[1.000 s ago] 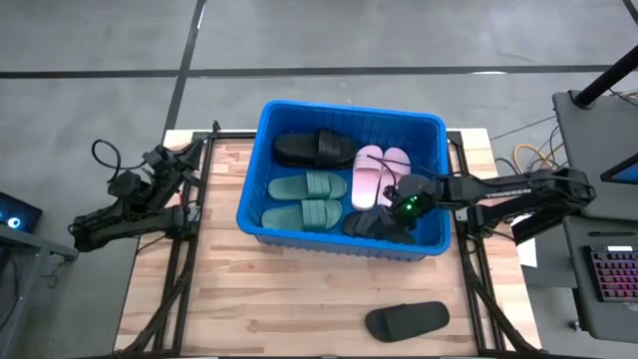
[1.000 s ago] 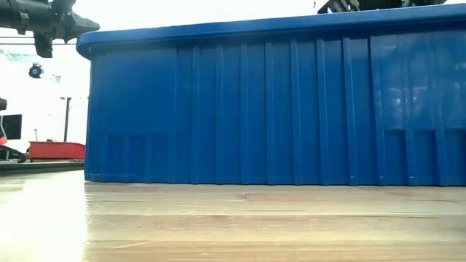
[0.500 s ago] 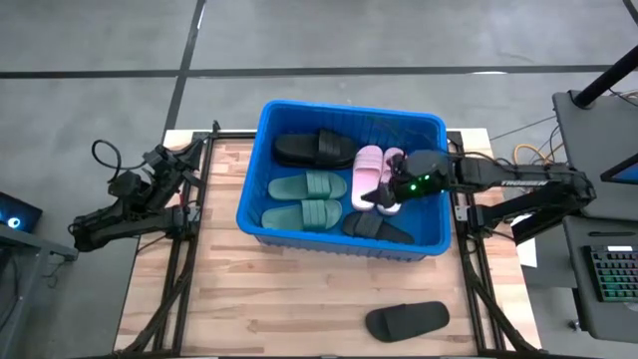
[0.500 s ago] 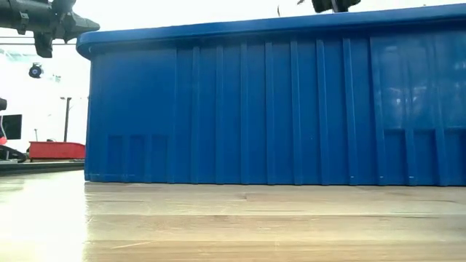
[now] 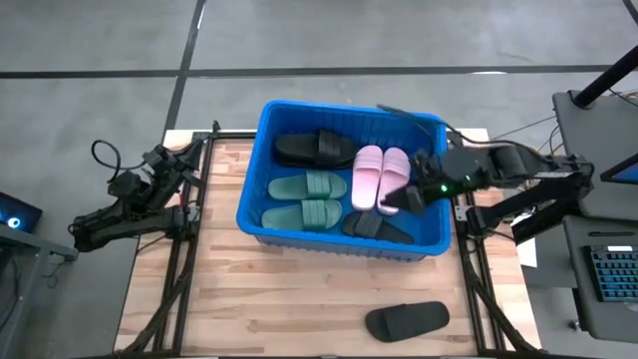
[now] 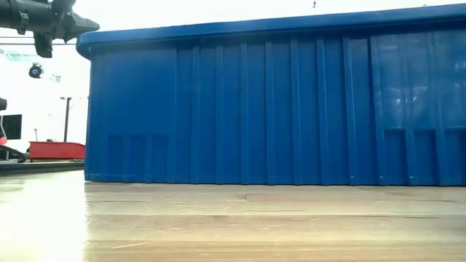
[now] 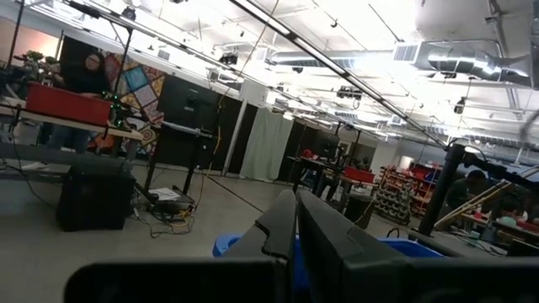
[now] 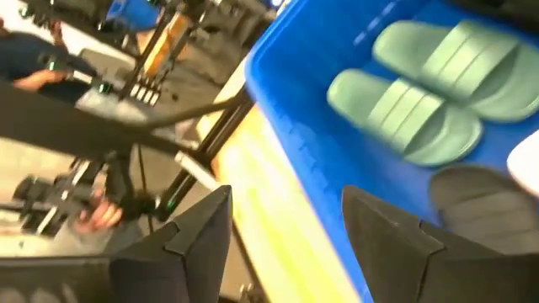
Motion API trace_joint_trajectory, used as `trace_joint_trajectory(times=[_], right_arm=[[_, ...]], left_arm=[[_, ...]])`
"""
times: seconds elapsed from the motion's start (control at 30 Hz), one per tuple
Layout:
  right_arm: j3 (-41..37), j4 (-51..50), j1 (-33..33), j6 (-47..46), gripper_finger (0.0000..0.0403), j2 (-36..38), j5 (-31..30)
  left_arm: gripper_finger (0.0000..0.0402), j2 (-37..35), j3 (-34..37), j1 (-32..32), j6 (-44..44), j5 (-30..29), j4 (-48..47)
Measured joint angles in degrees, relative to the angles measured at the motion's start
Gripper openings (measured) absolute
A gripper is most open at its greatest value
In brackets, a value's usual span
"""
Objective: Pick and place slides into bin
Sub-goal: Stack the black slipper on top of the black slipper in the blue bin
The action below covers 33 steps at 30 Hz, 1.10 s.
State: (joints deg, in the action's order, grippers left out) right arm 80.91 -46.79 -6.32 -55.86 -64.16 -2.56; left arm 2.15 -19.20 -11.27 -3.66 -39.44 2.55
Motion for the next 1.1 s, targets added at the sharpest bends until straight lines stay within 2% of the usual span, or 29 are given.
trace_joint_trajectory(times=[0.27, 0.4, 0.53, 0.8, 0.9, 1.0, 1.1], right_arm=[[2.07, -2.79, -17.82, -8.63, 0.0214, -0.83, -8.45], [1.51, -8.93, -26.19, -14.35, 0.0214, -3.02, -18.43], [0.95, -10.48, -32.06, -23.35, 0.0214, -5.97, -22.88], [0.61, -11.16, -40.00, -44.21, 0.0214, -14.17, -22.58], [0.59, -13.76, -42.16, -53.14, 0.0214, -17.77, -19.50], [0.54, -15.98, -44.13, -58.09, 0.0214, -21.81, -15.46], [0.54, -15.83, -45.61, -60.82, 0.0214, -25.65, -14.70]], left_arm=[[0.0002, 0.11, 0.00, 0.00, -0.05, 0.00, -0.20], [0.0002, 0.11, 0.00, 0.00, -0.06, 0.00, -0.61], [0.0002, 0.07, 0.00, 0.00, -0.07, 0.01, -0.60], [0.0002, 0.11, 0.00, 0.00, -0.22, 0.02, -0.65], [0.0002, 0.11, 0.00, 0.00, -0.25, 0.02, -0.63], [0.0002, 0.11, 0.00, 0.00, -0.35, 0.02, -0.61], [0.0002, 0.11, 0.00, 0.00, -0.39, 0.52, -0.61]])
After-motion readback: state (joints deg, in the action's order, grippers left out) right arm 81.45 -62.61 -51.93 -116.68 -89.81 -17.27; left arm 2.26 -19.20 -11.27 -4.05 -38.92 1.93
